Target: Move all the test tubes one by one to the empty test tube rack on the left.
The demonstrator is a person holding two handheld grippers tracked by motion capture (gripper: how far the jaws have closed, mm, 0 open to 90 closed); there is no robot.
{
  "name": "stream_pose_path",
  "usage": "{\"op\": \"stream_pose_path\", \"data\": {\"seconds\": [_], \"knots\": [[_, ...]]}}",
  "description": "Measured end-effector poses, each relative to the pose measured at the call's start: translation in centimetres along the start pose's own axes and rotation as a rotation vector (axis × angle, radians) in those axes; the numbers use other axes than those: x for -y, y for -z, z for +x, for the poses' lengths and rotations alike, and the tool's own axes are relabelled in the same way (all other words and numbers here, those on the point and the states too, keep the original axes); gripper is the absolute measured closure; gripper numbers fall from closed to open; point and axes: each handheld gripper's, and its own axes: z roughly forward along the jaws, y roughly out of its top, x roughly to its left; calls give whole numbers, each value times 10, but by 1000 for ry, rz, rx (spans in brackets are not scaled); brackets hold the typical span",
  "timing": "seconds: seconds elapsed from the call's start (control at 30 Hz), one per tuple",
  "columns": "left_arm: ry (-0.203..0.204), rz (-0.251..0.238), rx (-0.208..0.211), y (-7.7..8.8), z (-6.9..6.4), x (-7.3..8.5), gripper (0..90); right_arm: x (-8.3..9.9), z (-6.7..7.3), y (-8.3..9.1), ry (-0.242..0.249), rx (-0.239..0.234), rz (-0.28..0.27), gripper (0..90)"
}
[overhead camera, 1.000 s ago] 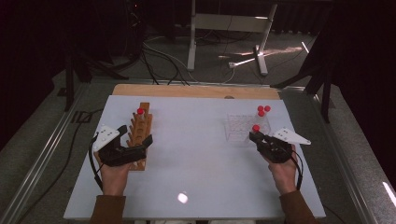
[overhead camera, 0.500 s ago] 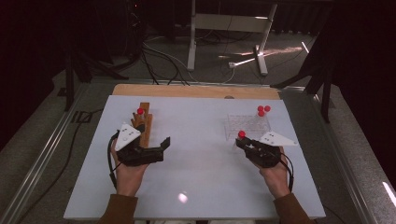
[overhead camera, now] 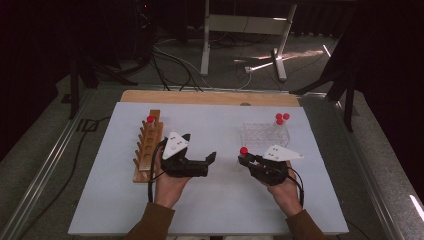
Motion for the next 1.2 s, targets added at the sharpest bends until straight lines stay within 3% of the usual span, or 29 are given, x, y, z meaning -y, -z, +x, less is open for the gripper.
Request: {"op": "stream_pose_path", "data": {"seconds": [0.13, 0.3, 0.4, 0.47, 0.53, 0.57, 0.6, 0.67, 0.7, 0.83, 1.03, 1.07, 1.1, 1.13, 1.17, 1.2], "knots": [[-12, 4, 55, -16, -13, -2, 12, 1, 5, -5, 3, -14, 12, 741], [-30, 28, 75, -33, -25, -3, 25, 1, 8, -7, 10, -26, 15, 741], [-50, 28, 75, -39, -32, -2, 178, 1, 10, -8, 17, -35, 17, 741], [-61, 38, 77, -43, -35, -1, 196, 1, 10, -8, 18, -36, 18, 741], [-65, 47, 98, -47, -37, 0, 270, 1, 11, -9, 15, -37, 19, 741], [-65, 60, 111, -50, -38, 0, 359, 1, 11, -9, 14, -40, 18, 741], [-66, 72, 119, -51, -39, 0, 359, 1, 11, -9, 14, -40, 18, 741], [-70, 98, 126, -56, -40, 2, 449, 1, 11, -9, 13, -41, 18, 741], [-59, 107, 150, -58, -40, 2, 535, 1, 11, -9, 13, -43, 18, 741], [-52, 127, 177, -60, -41, 2, 703, 3, 10, -10, 12, -43, 23, 741], [-43, 140, 171, -60, -40, 2, 714, 4, 9, -11, 9, -45, 26, 729], [-44, 140, 163, -60, -40, 2, 714, 4, 9, -11, 7, -46, 23, 694], [-42, 140, 157, -60, -39, 1, 714, 3, 7, -10, -2, -57, 15, 553], [-41, 140, 153, -60, -39, 1, 714, 3, 7, -10, -2, -57, 15, 553], [-42, 138, 146, -59, -38, 1, 714, 3, 4, -9, -22, -55, 12, 435], [-39, 135, 142, -59, -38, 1, 714, 3, 2, -9, -31, -53, 14, 387]]}}
